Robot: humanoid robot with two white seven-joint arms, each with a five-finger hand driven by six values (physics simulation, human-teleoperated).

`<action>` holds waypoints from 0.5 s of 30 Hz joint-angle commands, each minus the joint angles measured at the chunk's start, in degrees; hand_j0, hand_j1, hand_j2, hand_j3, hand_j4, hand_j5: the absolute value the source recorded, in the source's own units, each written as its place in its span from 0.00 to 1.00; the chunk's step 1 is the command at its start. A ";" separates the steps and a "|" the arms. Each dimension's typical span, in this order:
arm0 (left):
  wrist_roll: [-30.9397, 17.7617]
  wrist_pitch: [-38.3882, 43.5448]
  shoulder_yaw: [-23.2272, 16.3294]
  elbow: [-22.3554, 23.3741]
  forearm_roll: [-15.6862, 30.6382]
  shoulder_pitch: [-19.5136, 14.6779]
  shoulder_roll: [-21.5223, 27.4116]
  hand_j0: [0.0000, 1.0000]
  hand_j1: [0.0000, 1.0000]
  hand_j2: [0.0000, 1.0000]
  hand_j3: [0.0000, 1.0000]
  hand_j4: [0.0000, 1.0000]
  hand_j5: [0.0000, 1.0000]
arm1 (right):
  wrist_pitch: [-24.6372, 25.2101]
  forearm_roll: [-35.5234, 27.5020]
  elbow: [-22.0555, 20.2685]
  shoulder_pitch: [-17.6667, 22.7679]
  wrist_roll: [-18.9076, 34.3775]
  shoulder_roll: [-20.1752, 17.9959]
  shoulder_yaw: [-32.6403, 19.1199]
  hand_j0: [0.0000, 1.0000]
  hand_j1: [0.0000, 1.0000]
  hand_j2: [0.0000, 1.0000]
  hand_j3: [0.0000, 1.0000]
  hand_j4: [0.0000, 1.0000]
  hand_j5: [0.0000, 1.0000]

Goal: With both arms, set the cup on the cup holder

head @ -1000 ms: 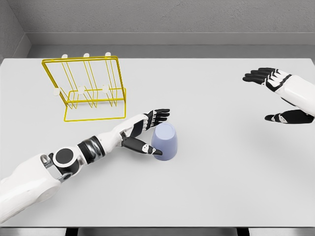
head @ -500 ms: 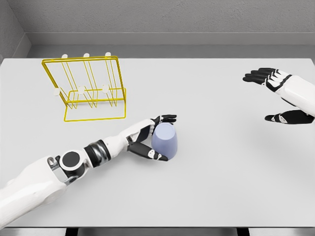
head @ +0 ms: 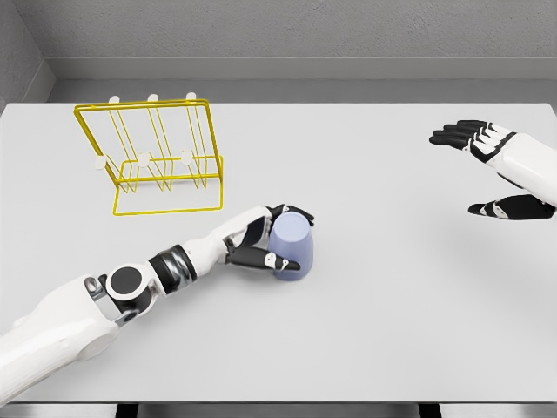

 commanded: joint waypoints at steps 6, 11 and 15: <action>0.31 -0.14 1.04 -0.26 0.24 0.18 0.07 0.58 0.58 0.58 0.58 0.58 0.58 | 0.17 -0.42 -0.04 0.00 -0.03 -0.05 0.00 1.00 1.00 1.00 1.00 1.00 1.00; 0.31 -0.22 4.11 -4.21 0.42 -0.09 1.66 0.59 0.59 0.59 0.59 0.59 0.59 | 0.17 -0.42 -0.04 0.00 -0.03 -0.05 0.00 1.00 1.00 1.00 1.00 1.00 1.00; 0.31 -0.22 4.11 -4.21 0.42 -0.09 1.66 0.59 0.59 0.59 0.59 0.59 0.59 | 0.17 -0.42 -0.04 0.00 -0.03 -0.05 0.00 1.00 1.00 1.00 1.00 1.00 1.00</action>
